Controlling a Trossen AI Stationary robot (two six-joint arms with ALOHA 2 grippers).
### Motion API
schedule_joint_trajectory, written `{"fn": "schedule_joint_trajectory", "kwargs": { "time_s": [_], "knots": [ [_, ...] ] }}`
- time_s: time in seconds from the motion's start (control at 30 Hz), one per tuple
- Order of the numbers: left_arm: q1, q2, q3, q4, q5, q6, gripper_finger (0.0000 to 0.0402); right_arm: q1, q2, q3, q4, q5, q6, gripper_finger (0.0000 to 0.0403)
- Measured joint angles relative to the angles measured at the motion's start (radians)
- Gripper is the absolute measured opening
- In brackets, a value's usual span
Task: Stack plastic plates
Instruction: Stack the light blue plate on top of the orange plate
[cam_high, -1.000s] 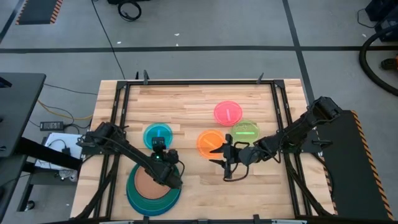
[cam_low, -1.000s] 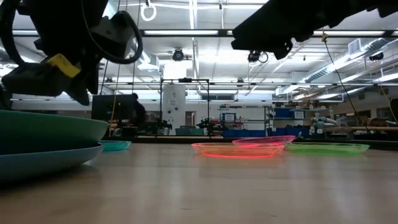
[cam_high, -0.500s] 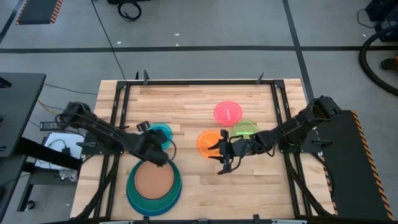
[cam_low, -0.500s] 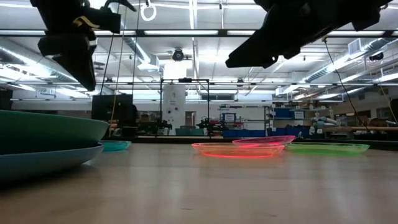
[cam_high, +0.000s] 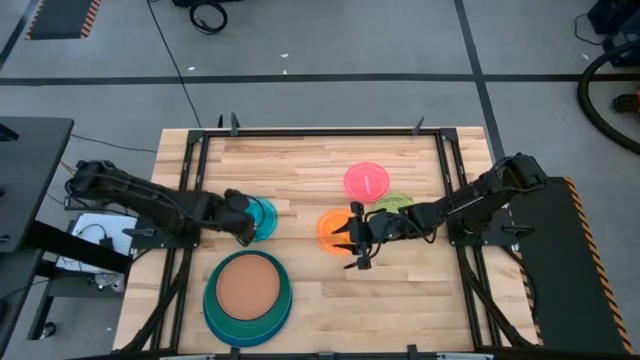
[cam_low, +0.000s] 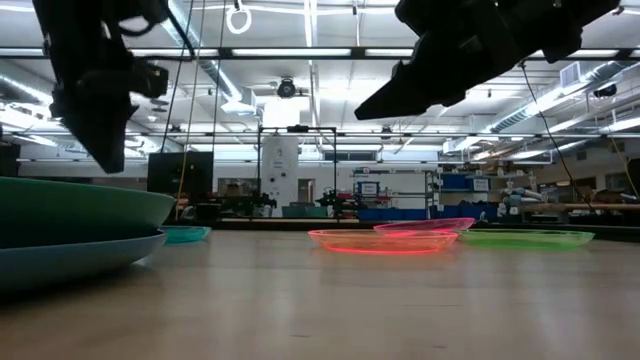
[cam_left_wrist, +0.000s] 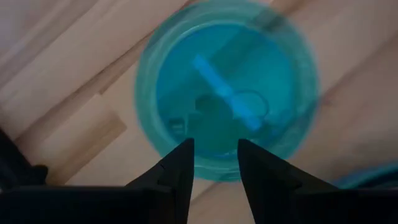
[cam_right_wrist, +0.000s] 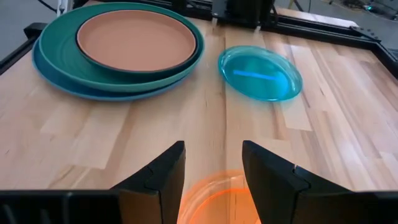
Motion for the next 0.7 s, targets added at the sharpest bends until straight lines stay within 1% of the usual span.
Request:
{"fn": "schedule_joint_trajectory", "kwargs": {
  "time_s": [0.13,0.27,0.5,0.6,0.7],
  "knots": [
    [0.091,-0.047,-0.057,0.013,0.026,0.004,0.0118,-0.017,0.000,0.000,-0.006,-0.028,-0.002,0.0169],
    [0.198,-0.080,-0.092,0.041,0.068,0.067,0.0111,-0.028,0.000,0.000,-0.008,-0.047,-0.009,0.0169],
    [0.387,-0.089,-0.138,0.188,0.184,0.268,0.0097,-0.037,0.000,0.000,-0.014,-0.056,-0.009,0.0169],
    [0.464,-0.089,-0.159,0.242,0.217,0.339,0.0092,-0.037,0.000,0.000,-0.022,-0.057,-0.009,0.0169],
    [0.525,-0.089,-0.163,0.253,0.226,0.396,0.0087,-0.037,0.000,0.000,-0.026,-0.057,-0.009,0.0169]
  ]
}}
